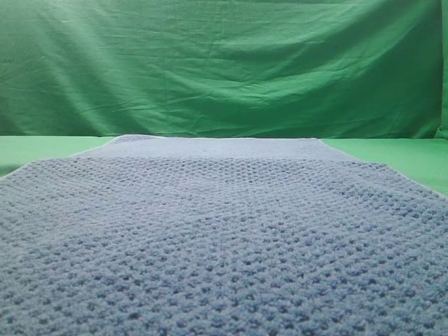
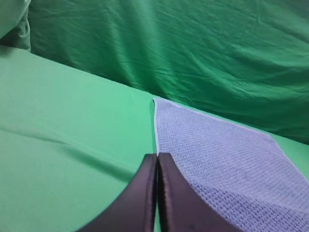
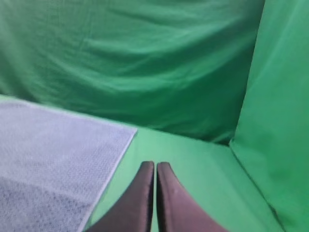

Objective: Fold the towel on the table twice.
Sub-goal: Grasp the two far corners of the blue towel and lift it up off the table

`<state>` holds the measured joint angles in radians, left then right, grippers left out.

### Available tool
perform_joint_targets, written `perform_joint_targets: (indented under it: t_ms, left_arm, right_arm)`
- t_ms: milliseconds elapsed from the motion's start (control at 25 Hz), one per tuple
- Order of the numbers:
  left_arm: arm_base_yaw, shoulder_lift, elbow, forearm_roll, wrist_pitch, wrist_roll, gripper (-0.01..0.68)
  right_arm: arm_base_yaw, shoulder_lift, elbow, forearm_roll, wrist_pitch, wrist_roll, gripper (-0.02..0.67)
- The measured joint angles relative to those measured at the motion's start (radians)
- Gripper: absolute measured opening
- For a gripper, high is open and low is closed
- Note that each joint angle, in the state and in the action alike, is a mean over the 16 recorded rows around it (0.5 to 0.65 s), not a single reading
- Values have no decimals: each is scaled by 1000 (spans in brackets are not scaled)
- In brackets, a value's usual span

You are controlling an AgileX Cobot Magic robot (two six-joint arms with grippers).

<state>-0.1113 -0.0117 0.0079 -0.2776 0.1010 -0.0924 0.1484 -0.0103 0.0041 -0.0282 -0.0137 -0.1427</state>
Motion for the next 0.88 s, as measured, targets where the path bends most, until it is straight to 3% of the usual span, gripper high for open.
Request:
perform_joint_targets:
  t_ms: [320,600,880]
  left_arm:
    - [0,86,-78,-20,27,3,0]
    - [0,281,-208,-21,85,28,0]
    - [0,455,-299,-22,61,55,0]
  right_arm:
    - [0,58,-146,45,103,74,0]
    - [0,225,-298,109,294,105,0]
    - [0,394,-353,170,325,119,0]
